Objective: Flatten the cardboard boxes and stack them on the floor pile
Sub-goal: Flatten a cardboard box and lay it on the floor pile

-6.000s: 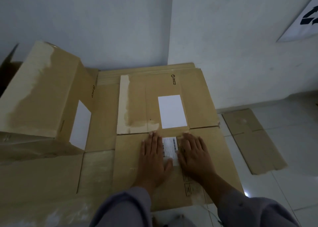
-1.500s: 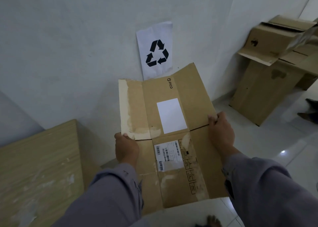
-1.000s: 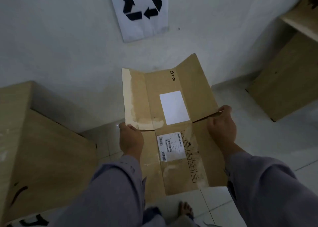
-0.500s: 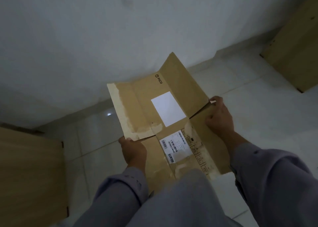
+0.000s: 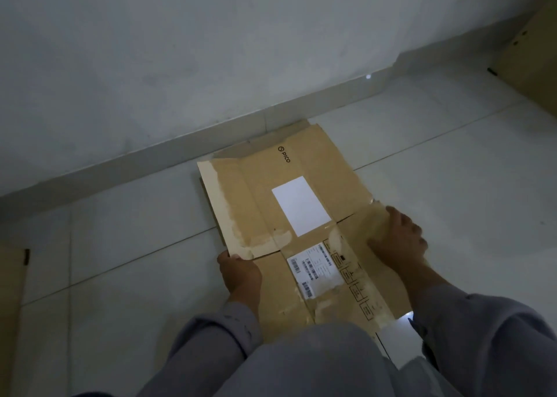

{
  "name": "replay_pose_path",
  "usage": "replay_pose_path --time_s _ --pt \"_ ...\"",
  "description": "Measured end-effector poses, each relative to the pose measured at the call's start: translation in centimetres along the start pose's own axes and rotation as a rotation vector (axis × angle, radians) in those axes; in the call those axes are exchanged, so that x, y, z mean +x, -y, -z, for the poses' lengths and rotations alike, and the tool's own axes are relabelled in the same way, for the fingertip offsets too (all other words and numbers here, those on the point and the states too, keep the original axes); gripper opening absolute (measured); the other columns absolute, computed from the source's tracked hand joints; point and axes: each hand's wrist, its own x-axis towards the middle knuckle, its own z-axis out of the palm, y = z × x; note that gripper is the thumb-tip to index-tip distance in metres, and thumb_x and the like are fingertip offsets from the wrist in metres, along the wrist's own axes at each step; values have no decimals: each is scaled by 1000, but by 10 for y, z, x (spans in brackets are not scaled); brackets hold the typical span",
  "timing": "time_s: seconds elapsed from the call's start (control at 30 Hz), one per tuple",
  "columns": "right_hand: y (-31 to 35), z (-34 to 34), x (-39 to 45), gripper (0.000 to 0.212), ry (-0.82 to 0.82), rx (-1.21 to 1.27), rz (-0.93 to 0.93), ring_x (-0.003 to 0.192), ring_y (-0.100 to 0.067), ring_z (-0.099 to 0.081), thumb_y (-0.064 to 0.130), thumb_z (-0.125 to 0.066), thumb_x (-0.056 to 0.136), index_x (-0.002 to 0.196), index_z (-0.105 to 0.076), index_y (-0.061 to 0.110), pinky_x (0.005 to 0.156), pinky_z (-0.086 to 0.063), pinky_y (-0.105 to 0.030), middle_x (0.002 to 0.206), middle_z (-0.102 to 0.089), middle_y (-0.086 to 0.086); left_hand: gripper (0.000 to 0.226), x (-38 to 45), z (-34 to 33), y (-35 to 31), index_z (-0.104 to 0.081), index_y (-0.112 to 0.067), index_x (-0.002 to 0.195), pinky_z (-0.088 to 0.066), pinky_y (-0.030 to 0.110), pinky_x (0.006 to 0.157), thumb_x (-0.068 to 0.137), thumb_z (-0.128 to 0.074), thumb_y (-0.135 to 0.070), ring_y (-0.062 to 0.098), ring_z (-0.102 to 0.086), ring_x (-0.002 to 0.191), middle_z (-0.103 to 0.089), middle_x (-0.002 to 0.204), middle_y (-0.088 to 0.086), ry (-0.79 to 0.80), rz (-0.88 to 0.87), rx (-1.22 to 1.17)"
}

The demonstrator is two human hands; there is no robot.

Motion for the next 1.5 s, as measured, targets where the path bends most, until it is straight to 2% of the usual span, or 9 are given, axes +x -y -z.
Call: replay_pose_path --time_s 0.13,0.4,0.5,0.87,0.93,1.0,1.07,1.17,1.5 --pt "-33 -22 -24 86 47 82 -465 126 -41 -32 48 -73 71 138 -29 19 100 -34 -51 136 -32 -16 55 -5 -11 9 -16 -14 150 -37 52 100 101 -40 -18 42 -42 127 -32 150 17 67 22 158" --pt "-46 -41 -21 92 25 248 -577 124 -44 -28 59 -78 64 134 -26 27 94 -38 -56 132 -25 -16 67 9 -17 7 -8 -14 153 -41 45 99 96 -41 -2 40 -44 126 -28 152 19 115 8 229" --pt "-50 -43 -12 91 -46 356 -522 126 -46 -25 51 -81 65 135 -29 26 77 -52 -56 136 -22 -13 67 20 -19 1 -9 -10 152 -38 43 104 95 -44 -2 39 -40 131 -27 152 19 120 -44 242" --pt "-38 -41 13 79 -44 280 -446 132 -43 -23 50 -74 73 138 -35 27 104 -32 -59 144 -24 -9 87 33 -26 -9 -5 -8 151 -33 45 107 90 -61 -33 34 -25 137 -13 154 14 141 -79 537" --pt "-30 -43 8 86 -67 129 -352 137 -41 -17 59 -69 72 142 -30 28 108 -24 -60 150 -17 -7 87 23 -24 -3 -2 -12 152 -28 46 111 91 -60 -35 32 -18 141 -2 157 10 29 -218 660" --pt "-20 -49 6 98 -77 -50 -130 145 -38 -2 72 -60 72 149 -14 35 112 -11 -64 159 1 -3 84 10 -22 7 -3 -13 152 -18 48 116 91 -54 -37 32 -9 146 5 160 11 -37 -601 726" --pt "-9 -57 6 104 -23 -176 114 147 -36 10 79 -54 71 151 1 41 112 -2 -65 161 14 -2 87 -6 -25 14 -8 -17 152 -16 52 117 85 -47 -59 32 -6 146 2 160 10 145 -967 729" --pt "4 -70 6 109 123 -267 316 146 -36 16 83 -54 67 150 5 46 110 -2 -69 161 19 2 122 -32 -37 32 12 -33 149 1 64 113 56 -37 -95 34 17 146 25 158 4 512 -1132 973" --pt "20 -68 12 110 262 -250 264 146 -38 13 76 -68 61 147 -5 52 106 -13 -74 160 15 5 139 -38 -43 59 23 -38 145 20 70 103 45 -61 -86 39 34 139 34 154 5 511 -1108 1129"
